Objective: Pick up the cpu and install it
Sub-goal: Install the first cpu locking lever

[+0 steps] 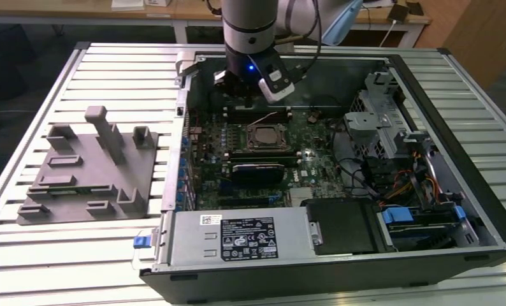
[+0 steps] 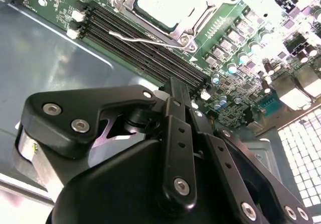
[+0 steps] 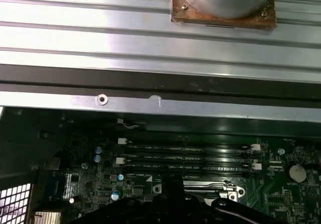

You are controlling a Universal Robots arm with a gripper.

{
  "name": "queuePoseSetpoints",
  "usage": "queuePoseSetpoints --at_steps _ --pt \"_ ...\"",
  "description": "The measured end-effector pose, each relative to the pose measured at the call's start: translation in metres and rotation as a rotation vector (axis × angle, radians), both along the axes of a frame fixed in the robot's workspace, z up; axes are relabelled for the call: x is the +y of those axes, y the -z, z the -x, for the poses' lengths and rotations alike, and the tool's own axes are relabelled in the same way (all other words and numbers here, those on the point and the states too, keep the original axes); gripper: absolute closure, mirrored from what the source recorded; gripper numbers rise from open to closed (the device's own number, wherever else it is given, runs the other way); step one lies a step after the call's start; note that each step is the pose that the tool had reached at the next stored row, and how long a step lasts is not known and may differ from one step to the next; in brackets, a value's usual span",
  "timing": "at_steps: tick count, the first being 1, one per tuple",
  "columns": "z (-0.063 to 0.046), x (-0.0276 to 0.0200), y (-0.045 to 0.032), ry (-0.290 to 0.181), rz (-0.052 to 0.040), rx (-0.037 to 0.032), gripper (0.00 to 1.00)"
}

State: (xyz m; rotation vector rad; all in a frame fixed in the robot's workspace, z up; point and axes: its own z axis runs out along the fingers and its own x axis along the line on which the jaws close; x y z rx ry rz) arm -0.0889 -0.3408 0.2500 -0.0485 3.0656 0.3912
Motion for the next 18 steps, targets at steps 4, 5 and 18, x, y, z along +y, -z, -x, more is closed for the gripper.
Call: queuePoseSetpoints --at_steps 4,5,18 --pt "0.0 0.0 0.0014 0.015 0.0165 -0.0303 0.89" --pt "0.0 0.0 0.0018 0.02 0.0193 -0.0378 0.89" --pt "-0.001 0.0 0.0132 0.053 0.0199 -0.0682 0.89"
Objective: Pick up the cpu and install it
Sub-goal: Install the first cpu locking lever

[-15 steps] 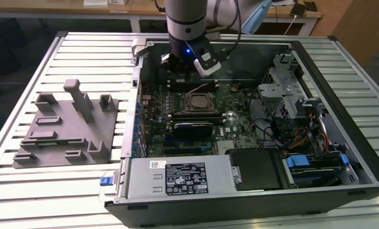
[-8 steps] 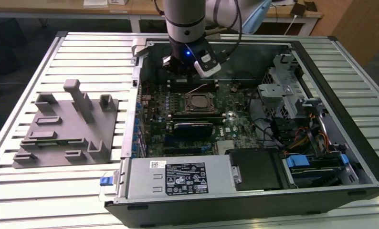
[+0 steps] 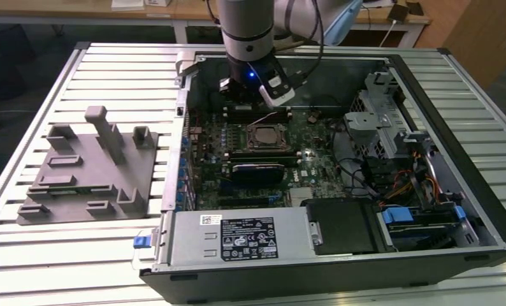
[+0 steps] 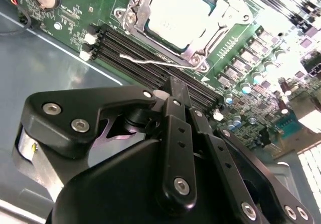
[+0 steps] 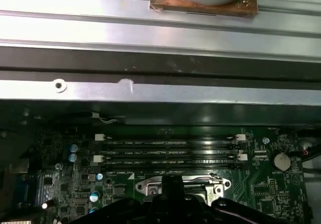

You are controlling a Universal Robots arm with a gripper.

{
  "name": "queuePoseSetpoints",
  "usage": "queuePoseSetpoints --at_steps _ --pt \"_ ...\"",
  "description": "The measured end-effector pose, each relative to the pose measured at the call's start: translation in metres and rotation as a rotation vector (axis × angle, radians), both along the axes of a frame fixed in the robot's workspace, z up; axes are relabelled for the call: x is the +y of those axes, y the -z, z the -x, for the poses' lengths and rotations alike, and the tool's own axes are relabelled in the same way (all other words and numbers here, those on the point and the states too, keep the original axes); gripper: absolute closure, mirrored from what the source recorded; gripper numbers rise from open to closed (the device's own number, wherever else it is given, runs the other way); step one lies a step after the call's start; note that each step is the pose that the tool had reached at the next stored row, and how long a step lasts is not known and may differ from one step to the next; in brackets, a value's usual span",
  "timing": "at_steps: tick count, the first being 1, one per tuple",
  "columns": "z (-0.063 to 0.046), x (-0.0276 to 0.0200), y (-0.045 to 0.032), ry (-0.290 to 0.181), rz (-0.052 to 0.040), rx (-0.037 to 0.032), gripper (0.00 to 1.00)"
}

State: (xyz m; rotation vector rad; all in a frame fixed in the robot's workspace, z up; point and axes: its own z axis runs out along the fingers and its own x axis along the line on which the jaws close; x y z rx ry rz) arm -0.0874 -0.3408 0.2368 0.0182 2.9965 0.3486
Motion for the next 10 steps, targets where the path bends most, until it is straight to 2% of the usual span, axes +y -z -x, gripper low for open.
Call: queuePoseSetpoints --at_steps 10 --pt "-0.017 0.0 0.0036 0.012 0.0003 -0.0004 0.89"
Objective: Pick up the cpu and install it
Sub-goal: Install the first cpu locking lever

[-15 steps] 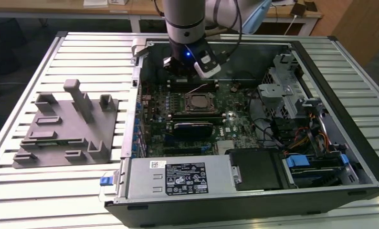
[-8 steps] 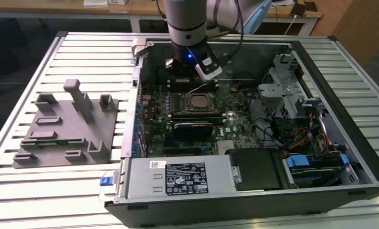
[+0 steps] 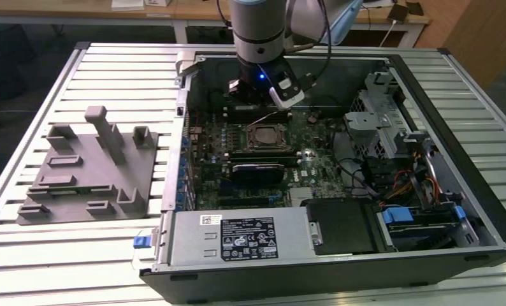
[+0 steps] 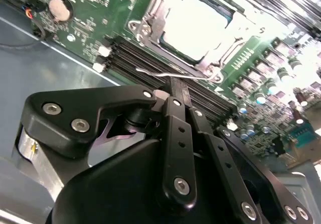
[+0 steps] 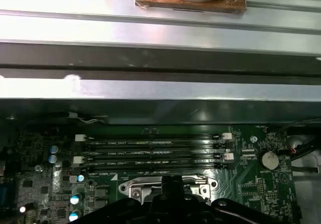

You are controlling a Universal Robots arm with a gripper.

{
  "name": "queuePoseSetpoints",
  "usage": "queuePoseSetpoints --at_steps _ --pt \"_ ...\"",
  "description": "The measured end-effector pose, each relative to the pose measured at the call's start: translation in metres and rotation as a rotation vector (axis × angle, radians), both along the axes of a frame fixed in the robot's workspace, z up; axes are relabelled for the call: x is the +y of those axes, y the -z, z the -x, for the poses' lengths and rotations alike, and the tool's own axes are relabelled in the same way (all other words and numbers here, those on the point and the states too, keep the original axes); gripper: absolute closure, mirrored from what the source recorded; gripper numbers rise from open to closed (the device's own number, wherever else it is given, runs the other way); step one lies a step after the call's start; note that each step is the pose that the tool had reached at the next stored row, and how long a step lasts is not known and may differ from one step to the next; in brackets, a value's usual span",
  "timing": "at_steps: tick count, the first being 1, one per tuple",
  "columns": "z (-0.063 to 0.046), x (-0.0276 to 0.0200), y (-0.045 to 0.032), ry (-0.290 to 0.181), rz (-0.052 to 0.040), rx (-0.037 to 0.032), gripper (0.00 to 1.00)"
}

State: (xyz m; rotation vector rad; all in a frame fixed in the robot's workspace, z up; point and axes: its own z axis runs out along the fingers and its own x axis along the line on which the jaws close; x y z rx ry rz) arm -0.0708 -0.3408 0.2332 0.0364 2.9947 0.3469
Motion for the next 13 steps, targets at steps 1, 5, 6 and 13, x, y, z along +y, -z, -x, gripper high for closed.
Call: queuePoseSetpoints --at_steps 1,5,6,13 --pt "-0.0017 0.0 0.0004 0.001 0.0001 -0.0001 0.89" --pt "-0.0042 0.0 0.0031 0.007 0.0014 -0.0028 0.89" --pt "-0.0044 0.0 0.0042 0.009 0.0015 -0.0043 0.89" --pt "-0.0048 0.0 0.0097 0.029 0.0015 -0.0178 0.89"
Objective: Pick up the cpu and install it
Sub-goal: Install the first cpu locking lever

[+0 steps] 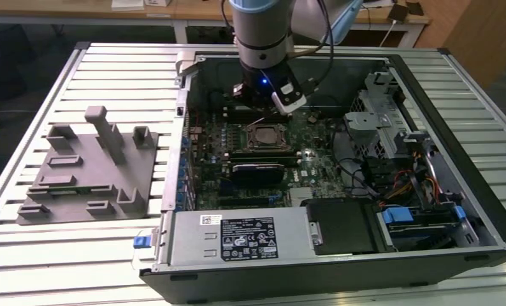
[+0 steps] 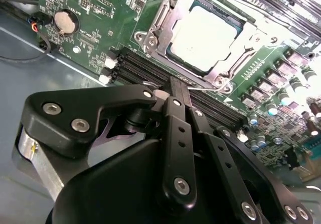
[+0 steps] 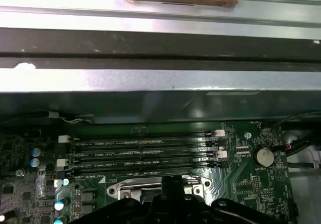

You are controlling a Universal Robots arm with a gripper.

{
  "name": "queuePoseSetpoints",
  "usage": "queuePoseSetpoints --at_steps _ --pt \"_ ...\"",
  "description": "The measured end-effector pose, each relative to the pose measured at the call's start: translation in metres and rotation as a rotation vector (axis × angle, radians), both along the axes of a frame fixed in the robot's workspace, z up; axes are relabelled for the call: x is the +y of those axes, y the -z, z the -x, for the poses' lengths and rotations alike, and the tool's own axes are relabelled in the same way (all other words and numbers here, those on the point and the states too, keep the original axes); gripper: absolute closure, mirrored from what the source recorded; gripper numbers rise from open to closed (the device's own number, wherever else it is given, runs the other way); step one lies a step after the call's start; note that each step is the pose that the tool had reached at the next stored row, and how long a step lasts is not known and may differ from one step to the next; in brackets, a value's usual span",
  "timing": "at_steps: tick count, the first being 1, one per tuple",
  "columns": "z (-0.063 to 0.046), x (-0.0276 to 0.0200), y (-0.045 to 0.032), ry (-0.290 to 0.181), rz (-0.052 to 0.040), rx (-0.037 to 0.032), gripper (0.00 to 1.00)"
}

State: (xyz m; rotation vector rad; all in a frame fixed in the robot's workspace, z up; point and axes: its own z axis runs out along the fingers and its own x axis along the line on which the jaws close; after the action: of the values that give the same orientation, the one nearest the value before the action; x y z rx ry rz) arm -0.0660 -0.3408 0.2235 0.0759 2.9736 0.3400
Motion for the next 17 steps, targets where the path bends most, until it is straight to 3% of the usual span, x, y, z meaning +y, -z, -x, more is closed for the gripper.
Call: queuePoseSetpoints --at_steps 6,13,17 --pt "0.0 0.0007 0.0031 0.004 -0.0001 -0.0054 0.89" --pt "-0.0001 0.0054 0.0077 0.007 -0.0003 -0.009 0.89" --pt "0.0 0.0059 0.0102 0.016 0.0002 -0.0204 0.89"
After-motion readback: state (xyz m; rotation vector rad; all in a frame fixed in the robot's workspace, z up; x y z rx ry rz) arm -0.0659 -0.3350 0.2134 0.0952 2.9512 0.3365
